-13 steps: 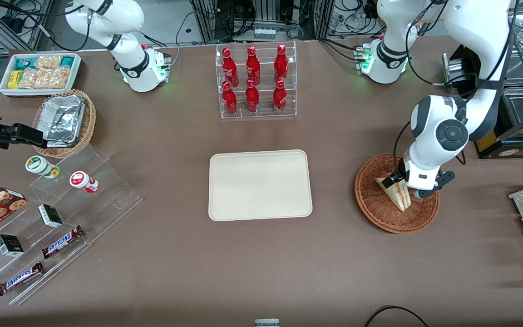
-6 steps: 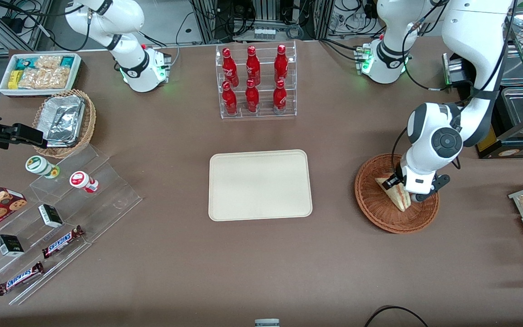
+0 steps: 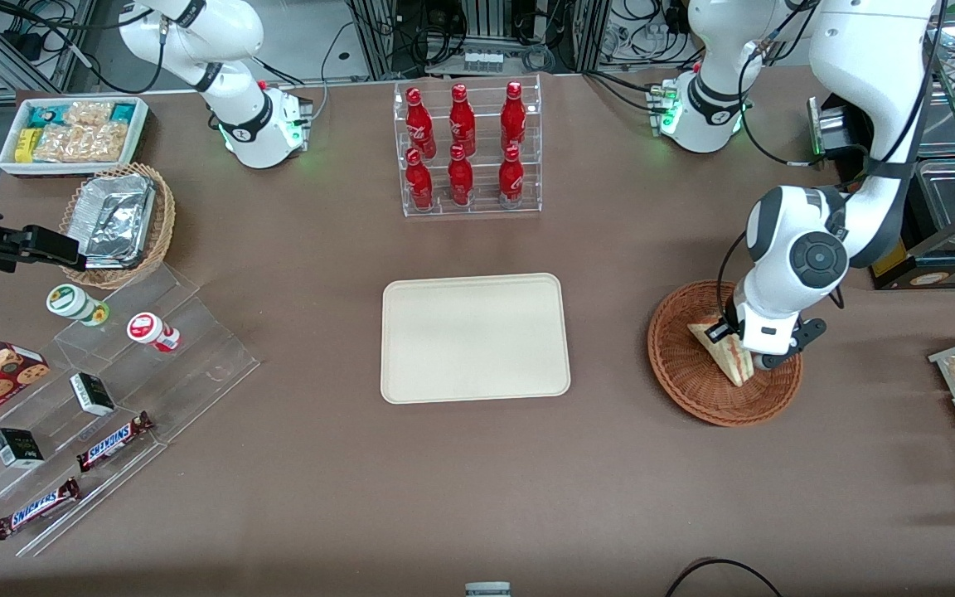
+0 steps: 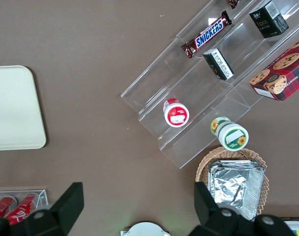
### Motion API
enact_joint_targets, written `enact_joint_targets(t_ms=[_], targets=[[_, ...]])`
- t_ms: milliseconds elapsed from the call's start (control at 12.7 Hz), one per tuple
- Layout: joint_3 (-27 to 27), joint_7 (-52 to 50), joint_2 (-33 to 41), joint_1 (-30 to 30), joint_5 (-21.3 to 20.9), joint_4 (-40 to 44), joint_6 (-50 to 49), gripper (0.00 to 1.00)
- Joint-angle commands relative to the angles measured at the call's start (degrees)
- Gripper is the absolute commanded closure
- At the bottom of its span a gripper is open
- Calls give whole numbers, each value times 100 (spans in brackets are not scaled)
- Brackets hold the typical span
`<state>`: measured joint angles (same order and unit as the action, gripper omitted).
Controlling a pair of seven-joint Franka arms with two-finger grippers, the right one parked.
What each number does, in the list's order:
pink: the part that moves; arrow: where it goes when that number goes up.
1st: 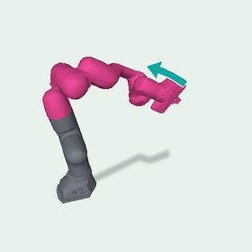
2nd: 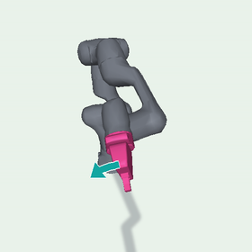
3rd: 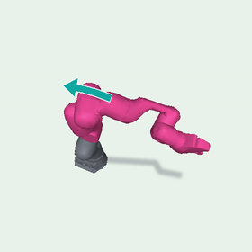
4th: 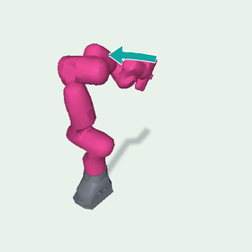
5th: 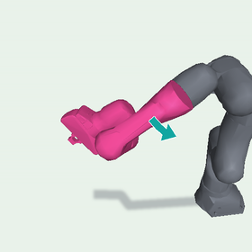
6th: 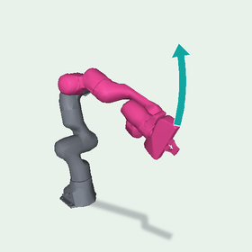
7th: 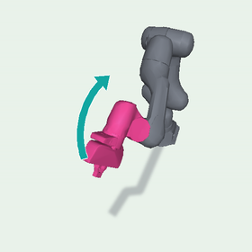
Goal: Place sandwich from basket to tray
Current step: 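Lift the sandwich and carry it toward the beige tray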
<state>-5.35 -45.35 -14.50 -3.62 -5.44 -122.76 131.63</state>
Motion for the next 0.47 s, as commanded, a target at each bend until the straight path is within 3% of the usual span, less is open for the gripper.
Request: enact_joint_targets(t_ms=[0,394], targets=[[-44,-106,167,-225,-89,584,-952,100],[-80,193,-122,-919,86,1577,-1833,100]])
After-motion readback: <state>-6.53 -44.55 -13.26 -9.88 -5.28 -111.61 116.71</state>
